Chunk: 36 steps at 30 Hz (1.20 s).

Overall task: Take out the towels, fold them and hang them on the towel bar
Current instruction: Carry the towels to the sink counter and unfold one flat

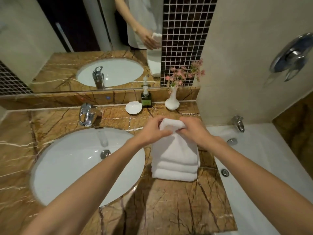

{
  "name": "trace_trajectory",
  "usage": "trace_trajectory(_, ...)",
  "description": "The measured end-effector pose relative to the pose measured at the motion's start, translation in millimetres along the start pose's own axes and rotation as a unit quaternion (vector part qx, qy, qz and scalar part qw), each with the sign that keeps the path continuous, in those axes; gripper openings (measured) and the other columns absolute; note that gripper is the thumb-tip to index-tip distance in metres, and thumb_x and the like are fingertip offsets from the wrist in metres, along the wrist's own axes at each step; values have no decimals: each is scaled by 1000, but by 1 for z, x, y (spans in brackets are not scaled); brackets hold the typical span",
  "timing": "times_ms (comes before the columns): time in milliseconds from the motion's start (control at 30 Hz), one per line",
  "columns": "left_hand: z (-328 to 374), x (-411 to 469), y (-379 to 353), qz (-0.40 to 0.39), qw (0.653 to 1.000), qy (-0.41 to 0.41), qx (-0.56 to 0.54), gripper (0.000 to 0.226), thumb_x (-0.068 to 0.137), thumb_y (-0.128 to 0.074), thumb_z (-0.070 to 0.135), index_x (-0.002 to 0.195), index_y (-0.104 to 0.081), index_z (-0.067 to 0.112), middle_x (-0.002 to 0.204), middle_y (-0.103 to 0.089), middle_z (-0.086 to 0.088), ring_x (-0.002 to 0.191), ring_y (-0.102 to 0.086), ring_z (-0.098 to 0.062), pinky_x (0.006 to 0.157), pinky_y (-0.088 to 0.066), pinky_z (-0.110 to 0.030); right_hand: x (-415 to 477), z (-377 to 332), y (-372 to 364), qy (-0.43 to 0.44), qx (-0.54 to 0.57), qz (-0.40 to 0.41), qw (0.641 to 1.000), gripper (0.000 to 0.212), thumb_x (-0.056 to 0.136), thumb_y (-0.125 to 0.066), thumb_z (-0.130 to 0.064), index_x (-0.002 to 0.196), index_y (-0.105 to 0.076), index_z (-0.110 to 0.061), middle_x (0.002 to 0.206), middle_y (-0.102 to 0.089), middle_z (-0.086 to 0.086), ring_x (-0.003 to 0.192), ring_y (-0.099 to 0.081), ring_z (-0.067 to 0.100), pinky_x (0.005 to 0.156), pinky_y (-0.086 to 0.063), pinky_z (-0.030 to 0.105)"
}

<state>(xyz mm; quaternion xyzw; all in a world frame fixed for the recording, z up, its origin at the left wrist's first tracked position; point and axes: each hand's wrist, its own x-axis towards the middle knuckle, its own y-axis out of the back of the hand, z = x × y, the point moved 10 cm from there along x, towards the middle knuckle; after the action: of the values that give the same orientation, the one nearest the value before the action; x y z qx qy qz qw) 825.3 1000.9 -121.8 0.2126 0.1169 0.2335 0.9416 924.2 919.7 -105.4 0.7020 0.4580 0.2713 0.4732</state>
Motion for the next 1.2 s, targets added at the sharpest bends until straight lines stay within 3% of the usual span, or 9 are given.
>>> trace_trajectory(133, -53, -20, -22, -68, 992, 97, 41, 56, 68, -83, 26, 118, -58, 19, 109, -67, 3, 98, -63, -14, 83, -53, -31, -1, 13, -2, -7, 28, 3, 1000, 20, 80, -69, -26, 79, -49, -24, 93, -68, 12, 91, -61, 33, 72, -42, 37)
trace_trajectory(233, -72, -32, -35, -82, 989, 112, 58, 51, 68, -83, 24, 113, -60, 17, 109, -66, 3, 99, -62, -14, 82, -52, -29, -2, 28, -2, -25, 44, 0, 999, 18, 82, -68, -28, 85, -54, -16, 97, -66, 11, 94, -60, 33, 78, -46, 42)
trace_trajectory(333, -63, -31, -38, -51, 992, 77, 91, 41, 68, -81, 21, 102, -60, 17, 100, -64, 4, 94, -61, -15, 76, -49, -28, -4, 44, -7, -60, 37, -1, 998, 23, 85, -63, -30, 96, -55, -12, 104, -64, 12, 99, -57, 34, 83, -45, 46)
trace_trajectory(467, -55, -27, -39, -42, 990, 54, 125, 53, 66, -81, 27, 111, -53, 24, 108, -60, 4, 98, -56, -15, 82, -47, -33, -10, 62, -3, -104, 58, 29, 993, 32, 88, -60, -30, 116, -57, -15, 114, -64, 9, 107, -57, 33, 89, -44, 45)
trace_trajectory(600, -50, -20, -43, -60, 974, 30, 215, 39, 71, -73, 31, 98, -45, 31, 105, -60, -1, 96, -54, -22, 75, -45, -37, -16, 81, 7, -140, 50, 52, 987, 34, 88, -59, -32, 118, -55, -16, 110, -66, 10, 104, -59, 35, 84, -43, 40)
trace_trajectory(700, -42, -9, -36, -36, 983, 32, 175, 32, 73, -76, 29, 94, -52, 31, 96, -61, 6, 92, -56, -18, 73, -45, -34, -20, 94, 15, -169, 55, 69, 982, 32, 88, -58, -32, 114, -56, -14, 106, -66, 11, 100, -59, 36, 75, -38, 34)
trace_trajectory(900, 8, 7, -14, -14, 994, -23, 105, 20, 79, -73, 27, 92, -58, 30, 87, -59, 17, 81, -56, -2, 66, -43, -21, -25, 109, 37, -214, 109, 103, 965, 34, 87, -57, -33, 115, -55, -12, 107, -63, 8, 97, -59, 31, 81, -51, 40)
trace_trajectory(1067, 63, 5, 5, 12, 989, -105, 99, 13, 85, -66, 22, 95, -60, 18, 89, -61, 8, 81, -56, -3, 67, -42, -20, -27, 90, 54, -227, 211, 169, 936, 40, 90, -56, -30, 122, -43, -10, 110, -52, 3, 102, -56, 26, 82, -50, 40)
trace_trajectory(1200, 90, -8, 27, 58, 979, -159, 117, 16, 87, -63, 19, 101, -58, 12, 84, -56, 7, 71, -50, -2, 60, -37, -14, -19, 26, 51, -157, 367, 146, 905, 49, 90, -55, -41, 131, -39, -19, 116, -47, -6, 90, -50, 1, 66, -42, 19)
